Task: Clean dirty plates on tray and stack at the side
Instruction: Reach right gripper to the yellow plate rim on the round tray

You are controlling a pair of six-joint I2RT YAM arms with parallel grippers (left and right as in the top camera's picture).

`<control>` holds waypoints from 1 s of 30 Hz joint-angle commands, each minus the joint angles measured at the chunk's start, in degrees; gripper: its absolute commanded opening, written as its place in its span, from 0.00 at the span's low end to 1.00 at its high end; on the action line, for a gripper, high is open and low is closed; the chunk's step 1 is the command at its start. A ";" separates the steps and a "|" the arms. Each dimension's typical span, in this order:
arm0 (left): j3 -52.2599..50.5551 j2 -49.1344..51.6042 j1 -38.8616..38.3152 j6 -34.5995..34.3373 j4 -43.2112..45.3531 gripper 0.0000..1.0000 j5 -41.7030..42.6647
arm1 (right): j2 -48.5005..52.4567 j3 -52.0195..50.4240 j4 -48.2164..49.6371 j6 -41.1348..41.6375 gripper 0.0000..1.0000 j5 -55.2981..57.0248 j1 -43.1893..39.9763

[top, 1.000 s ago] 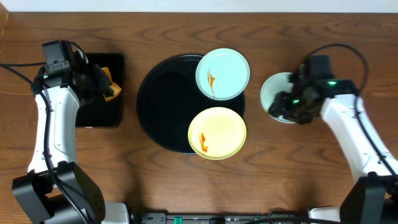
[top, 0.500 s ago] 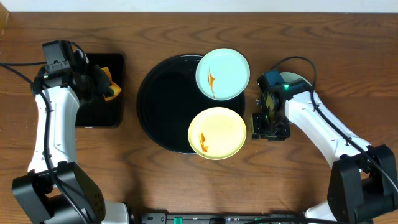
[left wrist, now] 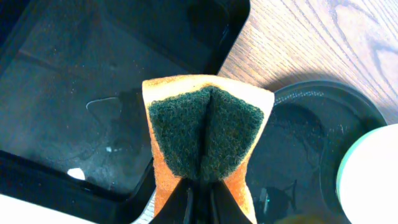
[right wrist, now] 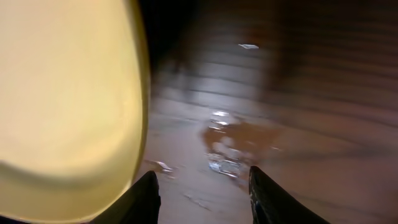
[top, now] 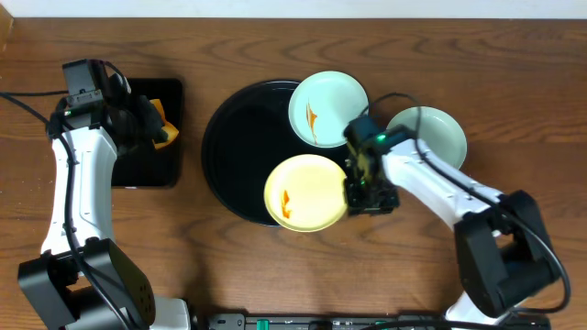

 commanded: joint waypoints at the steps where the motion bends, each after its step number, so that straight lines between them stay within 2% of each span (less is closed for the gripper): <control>1: 0.79 0.55 0.17 0.57 -0.02 0.07 -0.74 | 0.35 1.77 2.19 0.52 0.45 -4.87 2.16; 5: 0.81 0.55 0.17 0.57 -0.02 0.08 -0.72 | 0.33 4.66 6.32 0.63 0.45 -9.60 3.96; 12: 0.81 0.55 0.17 0.57 -0.02 0.07 -0.74 | 0.35 7.10 11.19 2.51 0.46 -9.40 6.47; 23: 0.81 0.55 0.17 0.57 -0.02 0.07 -0.72 | 0.55 7.10 9.75 9.84 0.47 0.90 6.67; 30: 0.79 0.55 0.17 0.55 -0.20 0.07 -0.72 | 5.01 7.08 12.98 13.49 0.45 1.03 6.78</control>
